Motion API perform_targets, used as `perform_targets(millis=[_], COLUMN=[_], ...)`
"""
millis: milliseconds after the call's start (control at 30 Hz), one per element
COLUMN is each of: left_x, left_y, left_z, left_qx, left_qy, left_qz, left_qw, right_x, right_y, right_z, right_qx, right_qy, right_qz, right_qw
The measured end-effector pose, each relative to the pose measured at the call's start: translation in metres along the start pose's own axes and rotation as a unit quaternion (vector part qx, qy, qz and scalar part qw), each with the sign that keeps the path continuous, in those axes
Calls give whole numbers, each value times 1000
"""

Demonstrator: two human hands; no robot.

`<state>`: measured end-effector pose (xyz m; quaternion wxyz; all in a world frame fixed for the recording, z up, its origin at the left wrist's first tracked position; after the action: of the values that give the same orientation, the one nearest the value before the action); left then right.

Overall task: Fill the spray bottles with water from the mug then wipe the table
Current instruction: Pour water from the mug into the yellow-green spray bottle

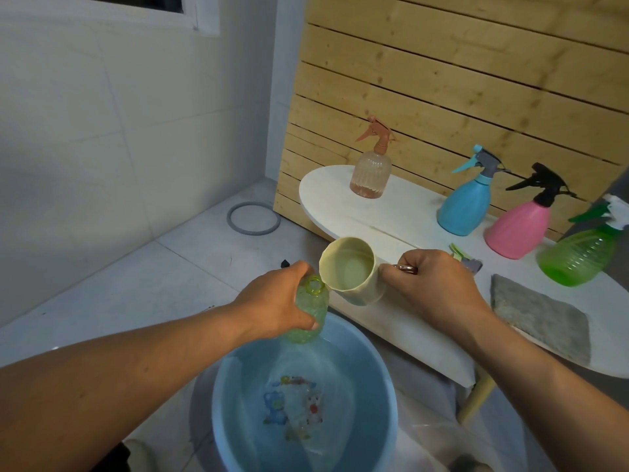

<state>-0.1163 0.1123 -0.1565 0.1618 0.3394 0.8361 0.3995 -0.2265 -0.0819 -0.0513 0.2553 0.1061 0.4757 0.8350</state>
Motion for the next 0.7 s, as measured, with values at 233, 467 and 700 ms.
perform_targets(millis=[233, 467, 700], left_x=[1, 2, 3], left_y=[1, -4, -5], left_z=[-2, -5, -8], left_qx=[-18, 2, 17], left_qy=[3, -2, -9], left_qz=[-8, 6, 7], left_qw=[1000, 1000, 1000], right_x=[1, 3, 4], right_y=[3, 6, 6], right_z=[0, -2, 0], right_qx=[30, 37, 42], right_qy=[1, -3, 0], right_qz=[-23, -33, -35], right_qw=[999, 999, 999])
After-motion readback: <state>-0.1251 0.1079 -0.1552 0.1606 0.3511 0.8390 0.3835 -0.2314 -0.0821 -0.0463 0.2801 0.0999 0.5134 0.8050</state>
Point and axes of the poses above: each hand's wrist, its own x-axis away from the middle knuckle, its own y-axis out of the back of the hand, z = x × y, the point moved 7 cm from there along -x, towards the middle knuckle, and after that the axes turned 5 degrees about -y, right-handed, at the moved point
